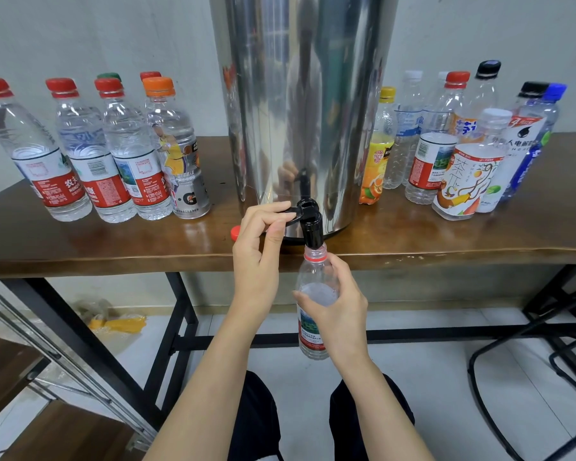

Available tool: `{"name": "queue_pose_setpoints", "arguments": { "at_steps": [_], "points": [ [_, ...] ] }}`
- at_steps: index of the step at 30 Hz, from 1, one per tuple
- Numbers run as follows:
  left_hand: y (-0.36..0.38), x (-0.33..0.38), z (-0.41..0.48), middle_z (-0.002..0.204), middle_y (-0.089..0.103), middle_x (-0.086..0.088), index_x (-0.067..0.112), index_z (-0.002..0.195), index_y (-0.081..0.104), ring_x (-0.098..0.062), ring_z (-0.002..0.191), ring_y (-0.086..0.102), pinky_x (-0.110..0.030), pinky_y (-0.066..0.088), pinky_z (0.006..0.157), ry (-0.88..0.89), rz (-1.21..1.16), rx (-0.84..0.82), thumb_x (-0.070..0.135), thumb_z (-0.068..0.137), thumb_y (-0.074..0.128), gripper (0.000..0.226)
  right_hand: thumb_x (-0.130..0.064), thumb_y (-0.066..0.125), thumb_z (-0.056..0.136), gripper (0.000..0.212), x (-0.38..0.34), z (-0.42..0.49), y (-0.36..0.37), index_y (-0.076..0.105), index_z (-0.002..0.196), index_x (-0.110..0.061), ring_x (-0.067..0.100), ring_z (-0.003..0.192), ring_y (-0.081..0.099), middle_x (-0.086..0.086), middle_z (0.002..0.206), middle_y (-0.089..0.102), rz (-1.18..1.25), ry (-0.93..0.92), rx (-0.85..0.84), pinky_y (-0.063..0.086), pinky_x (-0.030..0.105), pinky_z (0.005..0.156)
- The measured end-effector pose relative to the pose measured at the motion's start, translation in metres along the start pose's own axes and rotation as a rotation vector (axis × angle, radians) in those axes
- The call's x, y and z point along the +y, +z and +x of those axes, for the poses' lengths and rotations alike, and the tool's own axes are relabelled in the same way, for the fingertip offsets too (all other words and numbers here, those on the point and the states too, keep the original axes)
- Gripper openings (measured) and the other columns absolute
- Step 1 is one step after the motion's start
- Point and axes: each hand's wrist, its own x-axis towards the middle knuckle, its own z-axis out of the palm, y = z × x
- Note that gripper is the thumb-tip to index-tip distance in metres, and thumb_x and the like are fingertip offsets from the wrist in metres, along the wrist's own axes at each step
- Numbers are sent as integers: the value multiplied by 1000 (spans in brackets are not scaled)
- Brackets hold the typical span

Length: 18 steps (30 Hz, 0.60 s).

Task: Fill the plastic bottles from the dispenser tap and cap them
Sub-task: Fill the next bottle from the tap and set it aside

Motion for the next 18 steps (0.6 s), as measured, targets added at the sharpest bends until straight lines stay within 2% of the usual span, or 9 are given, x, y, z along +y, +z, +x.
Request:
{"name": "queue_pose_setpoints", "arguments": {
  "at_steps": [7, 15, 18],
  "points": [
    [0, 0, 0, 115, 62, 11, 31, 99, 64, -10, 116, 58, -35, 44, 105, -2, 6, 0, 11, 102, 47, 26, -20, 86, 73, 75, 0, 0, 0, 47, 130, -47, 3, 122, 51, -19, 126, 58, 9, 4, -4, 46, 40, 107],
    [0, 1, 0, 115, 62, 14, 31, 100, 65, -11, 116, 58, -34, 45, 104, 2, 0, 3, 17, 101, 47, 23, -21, 86, 73, 75, 2, -2, 1, 43, 126, -52, 2, 123, 49, -26, 122, 54, 1, 23, -16, 45, 39, 108],
    [0, 0, -1, 115, 62, 12, 30, 100, 65, -11, 116, 58, -35, 45, 105, 3, -1, 3, 12, 102, 47, 25, -22, 86, 73, 75, 3, -2, 1, 44, 128, -49, 3, 123, 49, -22, 126, 56, 2, 27, -16, 44, 40, 108]
  ]
}}
